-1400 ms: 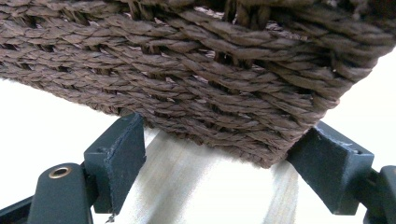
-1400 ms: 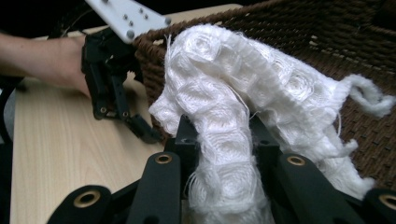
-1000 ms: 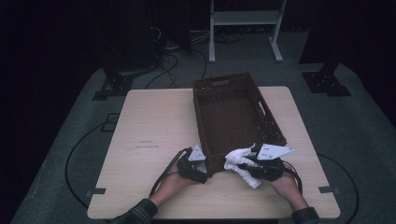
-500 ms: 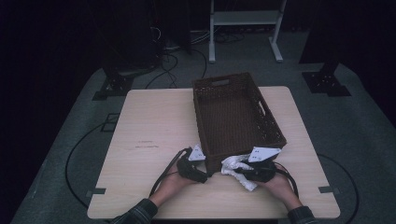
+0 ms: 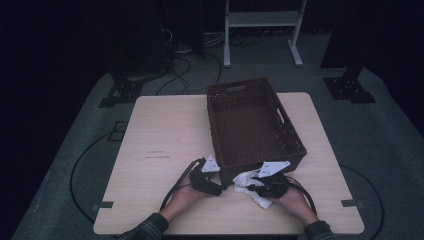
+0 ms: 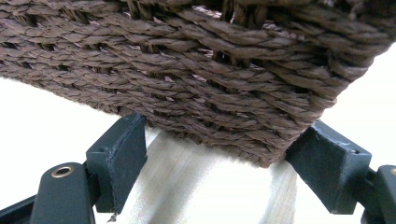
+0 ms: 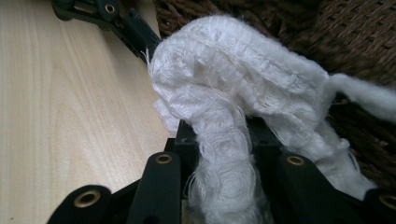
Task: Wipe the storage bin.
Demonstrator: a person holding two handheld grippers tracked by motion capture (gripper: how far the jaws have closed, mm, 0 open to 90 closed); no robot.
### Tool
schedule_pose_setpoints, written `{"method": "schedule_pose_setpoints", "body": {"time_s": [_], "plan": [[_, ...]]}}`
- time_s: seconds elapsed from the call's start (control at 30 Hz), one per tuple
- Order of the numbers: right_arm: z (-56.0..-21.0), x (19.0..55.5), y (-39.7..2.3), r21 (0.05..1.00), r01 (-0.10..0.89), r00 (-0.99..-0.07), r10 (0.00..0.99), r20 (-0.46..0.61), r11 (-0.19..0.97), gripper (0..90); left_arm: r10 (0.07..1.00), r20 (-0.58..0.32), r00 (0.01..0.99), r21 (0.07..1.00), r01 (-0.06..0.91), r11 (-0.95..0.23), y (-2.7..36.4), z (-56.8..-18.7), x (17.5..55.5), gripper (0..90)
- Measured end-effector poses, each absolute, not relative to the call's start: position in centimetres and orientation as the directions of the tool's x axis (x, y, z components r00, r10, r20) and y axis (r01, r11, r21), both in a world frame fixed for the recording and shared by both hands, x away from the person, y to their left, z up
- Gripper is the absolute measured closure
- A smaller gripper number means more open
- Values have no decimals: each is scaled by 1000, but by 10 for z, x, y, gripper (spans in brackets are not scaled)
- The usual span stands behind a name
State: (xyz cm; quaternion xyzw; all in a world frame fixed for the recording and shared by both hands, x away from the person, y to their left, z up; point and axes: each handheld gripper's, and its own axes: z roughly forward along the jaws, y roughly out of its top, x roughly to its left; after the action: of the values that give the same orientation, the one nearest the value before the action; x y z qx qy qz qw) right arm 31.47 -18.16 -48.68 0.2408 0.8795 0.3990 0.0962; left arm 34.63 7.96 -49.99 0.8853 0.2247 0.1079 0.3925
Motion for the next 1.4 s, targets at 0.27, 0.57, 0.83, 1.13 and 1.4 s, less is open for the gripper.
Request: {"method": "schedule_pose_setpoints", "body": {"time_s": [0.27, 0.57, 0.83, 1.13, 1.4], "plan": [[-454, 302, -185, 838, 277, -867, 498, 7, 470, 705, 482, 15, 876, 743, 313, -591, 80, -500, 346, 202], [-426, 294, -180, 891, 203, -878, 479, -19, 407, 704, 482, 16, 876, 743, 312, -592, 80, -500, 346, 202], [-426, 299, -170, 888, 200, -889, 458, -13, 413, 705, 482, 15, 876, 742, 313, -593, 80, -500, 346, 202], [-434, 306, -157, 872, 212, -902, 432, 1, 441, 707, 484, 13, 875, 745, 314, -589, 79, -500, 346, 202], [-447, 311, -149, 849, 243, -910, 412, 32, 469, 711, 481, 17, 877, 742, 312, -594, 80, -500, 346, 202]]}}
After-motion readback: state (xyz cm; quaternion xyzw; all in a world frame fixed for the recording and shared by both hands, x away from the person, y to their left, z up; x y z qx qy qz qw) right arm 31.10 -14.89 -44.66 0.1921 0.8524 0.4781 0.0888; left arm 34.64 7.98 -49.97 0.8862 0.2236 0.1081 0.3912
